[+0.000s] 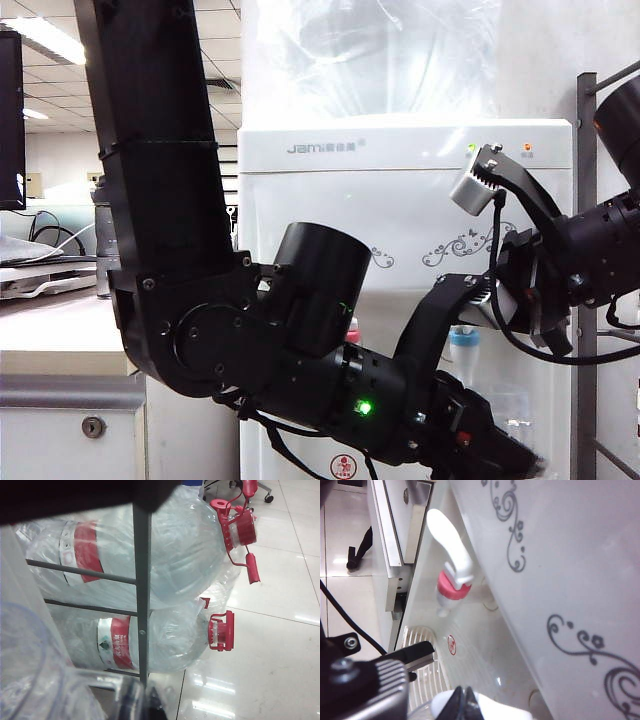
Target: Pick up the plastic mug from the left desk, go to the cold water outlet of the water dispenser, press the vertical switch to get some water, then put the mug back on the desk.
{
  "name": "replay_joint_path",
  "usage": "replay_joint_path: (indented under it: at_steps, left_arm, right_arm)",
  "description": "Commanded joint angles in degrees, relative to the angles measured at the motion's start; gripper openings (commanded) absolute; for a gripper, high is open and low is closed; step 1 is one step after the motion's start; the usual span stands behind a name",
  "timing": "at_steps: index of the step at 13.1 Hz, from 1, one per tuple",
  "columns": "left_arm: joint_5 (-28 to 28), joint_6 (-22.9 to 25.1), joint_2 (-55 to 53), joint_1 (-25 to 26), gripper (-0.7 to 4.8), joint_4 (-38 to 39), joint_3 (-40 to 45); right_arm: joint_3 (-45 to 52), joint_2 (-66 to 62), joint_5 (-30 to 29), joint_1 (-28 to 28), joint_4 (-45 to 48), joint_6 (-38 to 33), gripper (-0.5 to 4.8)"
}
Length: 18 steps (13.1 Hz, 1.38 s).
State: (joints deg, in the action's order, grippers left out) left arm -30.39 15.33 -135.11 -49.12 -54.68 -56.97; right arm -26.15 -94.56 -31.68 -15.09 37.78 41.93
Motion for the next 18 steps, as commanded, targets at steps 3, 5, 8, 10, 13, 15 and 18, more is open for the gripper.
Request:
replay_joint_path:
  at_steps: [3, 5, 8, 10, 13, 15, 18]
  left_arm:
    - [-0.26, -0.76, 0.39, -0.07, -0.06, -2.4, -0.26]
    - [-0.26, -0.79, 0.39, -0.07, -0.06, -2.4, -0.26]
    - [-0.26, -0.76, 0.39, -0.07, -0.06, -2.4, -0.26]
    - [-0.26, -0.79, 0.39, -0.07, -0.06, -2.4, -0.26]
    - [-0.26, -0.79, 0.39, -0.07, -0.06, -2.4, -0.26]
    - [-0.26, -0.79, 0.42, -0.07, -0.06, -2.4, -0.26]
    - [-0.26, -0.79, 0.39, -0.07, -0.06, -2.4, -0.26]
  right_arm:
    - [-0.59, -0.9, 3.34, 0.42, -4.63, -1.42, -0.01]
    - [-0.59, -0.9, 3.37, 0.42, -4.63, -1.4, -0.01]
    - [-0.59, -0.9, 3.56, 0.42, -4.57, -1.4, -0.01]
    - [-0.59, -0.9, 3.56, 0.42, -4.57, -1.4, -0.01]
    - [-0.59, -0.9, 3.72, 0.42, -4.52, -1.42, -0.01]
    - [-0.59, -0.9, 3.72, 0.42, -4.52, -1.42, -0.01]
    - [-0.59, -0.9, 3.76, 0.42, -4.55, -1.42, -0.01]
